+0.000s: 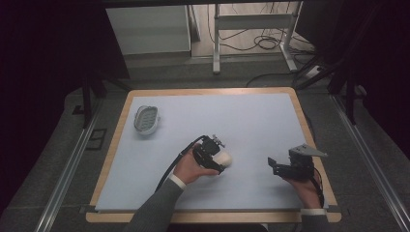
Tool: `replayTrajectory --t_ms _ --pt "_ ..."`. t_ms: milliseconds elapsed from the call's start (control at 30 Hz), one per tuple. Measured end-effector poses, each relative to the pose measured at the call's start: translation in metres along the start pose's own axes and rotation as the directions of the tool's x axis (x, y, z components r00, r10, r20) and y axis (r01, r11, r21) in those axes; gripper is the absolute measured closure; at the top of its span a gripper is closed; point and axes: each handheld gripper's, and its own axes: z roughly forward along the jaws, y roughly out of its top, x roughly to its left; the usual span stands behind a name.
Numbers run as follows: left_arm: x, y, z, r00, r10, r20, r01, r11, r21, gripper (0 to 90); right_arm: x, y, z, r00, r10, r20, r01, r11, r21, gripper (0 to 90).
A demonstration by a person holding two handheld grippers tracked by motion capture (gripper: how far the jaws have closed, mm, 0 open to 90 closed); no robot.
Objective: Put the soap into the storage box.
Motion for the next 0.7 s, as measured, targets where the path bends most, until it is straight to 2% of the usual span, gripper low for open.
replayTrajectory --t_ms 267,700 --pt "-0.001 0.006 0.009 0.9999 0.015 -0.003 -0.015 0.9993 0.035 33.9 -0.003 0.0 -0.002 0.9998 0.018 -0.012 -0.018 1.0 -0.003 11.1" --pt "-0.002 0.0 0.018 0.9997 0.016 -0.018 -0.015 0.998 0.061 44.0 -0.004 0.0 -0.003 0.9997 0.022 -0.006 -0.022 1.0 -0.004 11.1"
